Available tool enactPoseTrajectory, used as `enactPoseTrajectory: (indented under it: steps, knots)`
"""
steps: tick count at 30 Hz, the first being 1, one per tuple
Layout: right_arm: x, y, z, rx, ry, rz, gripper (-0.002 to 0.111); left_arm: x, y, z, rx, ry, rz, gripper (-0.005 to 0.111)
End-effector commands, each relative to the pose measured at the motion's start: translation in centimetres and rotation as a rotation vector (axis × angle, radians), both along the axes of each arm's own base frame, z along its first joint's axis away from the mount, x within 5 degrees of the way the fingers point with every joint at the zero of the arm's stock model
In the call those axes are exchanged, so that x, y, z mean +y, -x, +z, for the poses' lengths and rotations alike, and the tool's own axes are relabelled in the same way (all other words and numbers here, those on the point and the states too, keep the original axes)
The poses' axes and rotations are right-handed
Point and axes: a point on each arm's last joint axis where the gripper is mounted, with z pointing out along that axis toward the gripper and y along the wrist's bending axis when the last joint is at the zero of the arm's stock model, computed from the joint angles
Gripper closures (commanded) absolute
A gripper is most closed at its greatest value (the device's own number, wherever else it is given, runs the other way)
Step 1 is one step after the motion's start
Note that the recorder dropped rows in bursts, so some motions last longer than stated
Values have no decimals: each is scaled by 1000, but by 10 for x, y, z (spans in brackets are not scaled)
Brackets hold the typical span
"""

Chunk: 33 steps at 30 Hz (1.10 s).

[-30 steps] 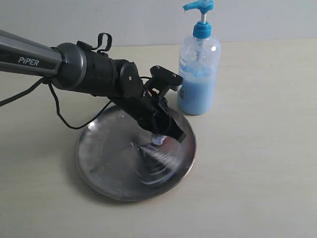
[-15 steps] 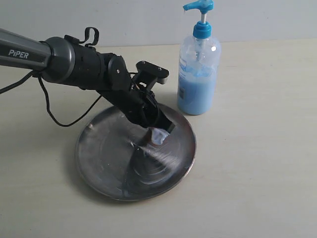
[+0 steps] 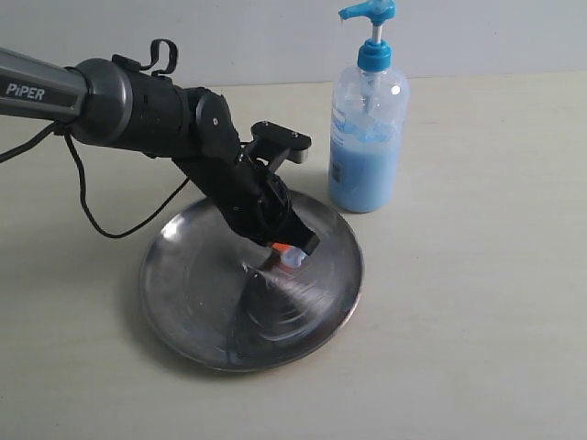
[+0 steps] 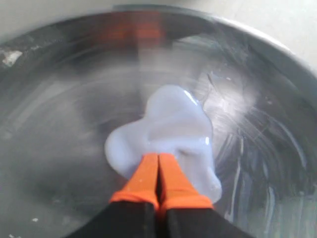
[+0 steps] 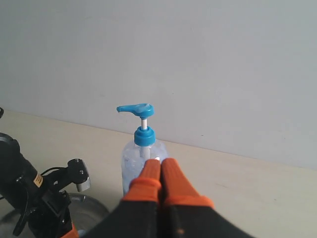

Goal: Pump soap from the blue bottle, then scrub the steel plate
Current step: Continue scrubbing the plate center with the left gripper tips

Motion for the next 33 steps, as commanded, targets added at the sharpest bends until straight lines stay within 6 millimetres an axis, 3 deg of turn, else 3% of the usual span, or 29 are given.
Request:
enactPoseTrajectory:
  steps: [1, 14, 24, 33]
  knots:
    - [0, 1, -1, -5, -2, 1, 108, 1, 10, -10, 120, -2, 28, 107]
    - [0, 1, -1, -2, -3, 2, 108, -9, 11, -5, 191, 121, 146, 107]
    - [0, 1, -1, 0, -2, 2, 108, -10, -3, -3, 44, 156, 188, 107]
    - [0, 1, -1, 0, -2, 2, 108, -8, -11, -2, -114, 120, 49, 107]
